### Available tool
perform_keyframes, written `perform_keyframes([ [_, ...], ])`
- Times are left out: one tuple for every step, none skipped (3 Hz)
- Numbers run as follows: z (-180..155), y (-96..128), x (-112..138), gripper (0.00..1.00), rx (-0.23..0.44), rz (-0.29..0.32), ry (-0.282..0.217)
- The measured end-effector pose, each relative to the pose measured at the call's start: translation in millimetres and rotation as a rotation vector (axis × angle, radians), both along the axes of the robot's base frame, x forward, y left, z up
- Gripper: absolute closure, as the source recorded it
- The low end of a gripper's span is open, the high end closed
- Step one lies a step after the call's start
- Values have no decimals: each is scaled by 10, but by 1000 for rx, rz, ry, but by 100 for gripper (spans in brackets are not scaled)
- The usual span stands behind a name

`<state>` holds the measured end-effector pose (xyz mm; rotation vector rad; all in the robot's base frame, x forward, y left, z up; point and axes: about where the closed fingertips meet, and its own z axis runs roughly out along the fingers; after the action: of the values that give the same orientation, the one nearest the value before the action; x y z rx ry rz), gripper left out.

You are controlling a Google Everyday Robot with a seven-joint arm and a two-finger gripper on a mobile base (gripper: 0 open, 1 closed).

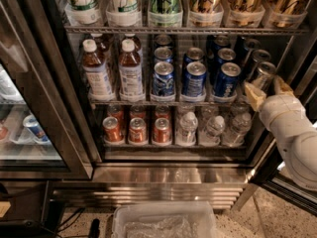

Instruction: Pick redbull can from middle shelf of fridge

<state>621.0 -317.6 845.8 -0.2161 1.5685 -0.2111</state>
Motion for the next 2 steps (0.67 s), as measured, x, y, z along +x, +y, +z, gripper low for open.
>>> perform_keyframes([
  [-27,-24,39,54,10,-6,8],
  [-45,-34,60,77,19,-2,19],
])
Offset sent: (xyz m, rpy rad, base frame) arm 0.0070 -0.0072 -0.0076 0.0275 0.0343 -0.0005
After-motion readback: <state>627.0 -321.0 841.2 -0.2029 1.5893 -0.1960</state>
